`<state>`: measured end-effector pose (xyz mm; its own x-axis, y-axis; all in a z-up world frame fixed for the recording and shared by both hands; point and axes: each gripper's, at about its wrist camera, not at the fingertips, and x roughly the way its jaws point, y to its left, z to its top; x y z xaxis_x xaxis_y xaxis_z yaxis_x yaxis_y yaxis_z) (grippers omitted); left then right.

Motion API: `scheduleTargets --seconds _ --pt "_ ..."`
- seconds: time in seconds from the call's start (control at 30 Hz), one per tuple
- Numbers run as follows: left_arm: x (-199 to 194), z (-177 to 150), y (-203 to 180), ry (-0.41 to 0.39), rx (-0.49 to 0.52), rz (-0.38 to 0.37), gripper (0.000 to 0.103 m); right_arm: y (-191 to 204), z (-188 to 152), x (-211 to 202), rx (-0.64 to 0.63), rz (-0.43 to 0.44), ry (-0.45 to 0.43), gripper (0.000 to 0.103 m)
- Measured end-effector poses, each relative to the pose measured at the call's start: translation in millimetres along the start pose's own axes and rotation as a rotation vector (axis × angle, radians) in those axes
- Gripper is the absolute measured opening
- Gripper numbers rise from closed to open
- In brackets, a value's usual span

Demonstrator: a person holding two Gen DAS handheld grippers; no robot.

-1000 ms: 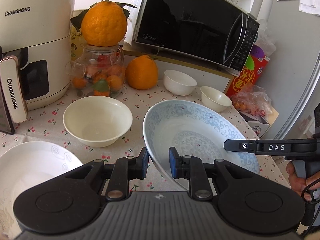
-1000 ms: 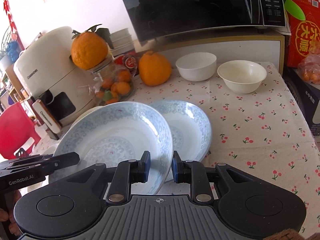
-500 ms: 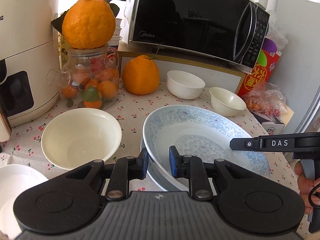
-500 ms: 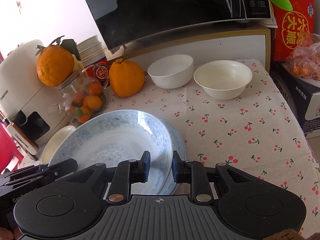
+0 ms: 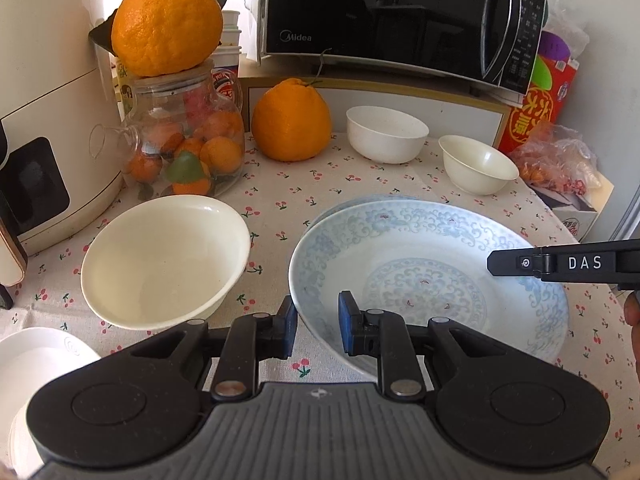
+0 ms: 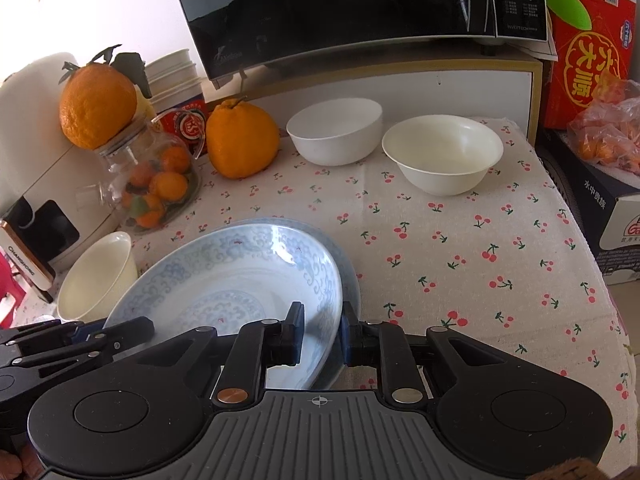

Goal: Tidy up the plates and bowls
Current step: 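Lift the held plate and lower it onto the other blue plate, then open the right tool and withdraw from the stacked plates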

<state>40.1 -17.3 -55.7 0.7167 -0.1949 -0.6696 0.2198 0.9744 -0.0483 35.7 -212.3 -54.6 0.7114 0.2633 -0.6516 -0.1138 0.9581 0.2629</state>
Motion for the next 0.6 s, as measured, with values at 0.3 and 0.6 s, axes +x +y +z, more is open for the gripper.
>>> scheduleTargets --seconds 0.3,0.6 --pt "2.9 1.0 -8.2 0.002 0.090 0.044 0.019 9.6 -0.2 -1.6 -0.086 -0.061 -0.026 0.017" --pt "3.2 1.2 -9.0 0.005 0.111 0.046 0.019 10.3 -0.7 0.1 -0.130 -0.113 -0.005 0.017"
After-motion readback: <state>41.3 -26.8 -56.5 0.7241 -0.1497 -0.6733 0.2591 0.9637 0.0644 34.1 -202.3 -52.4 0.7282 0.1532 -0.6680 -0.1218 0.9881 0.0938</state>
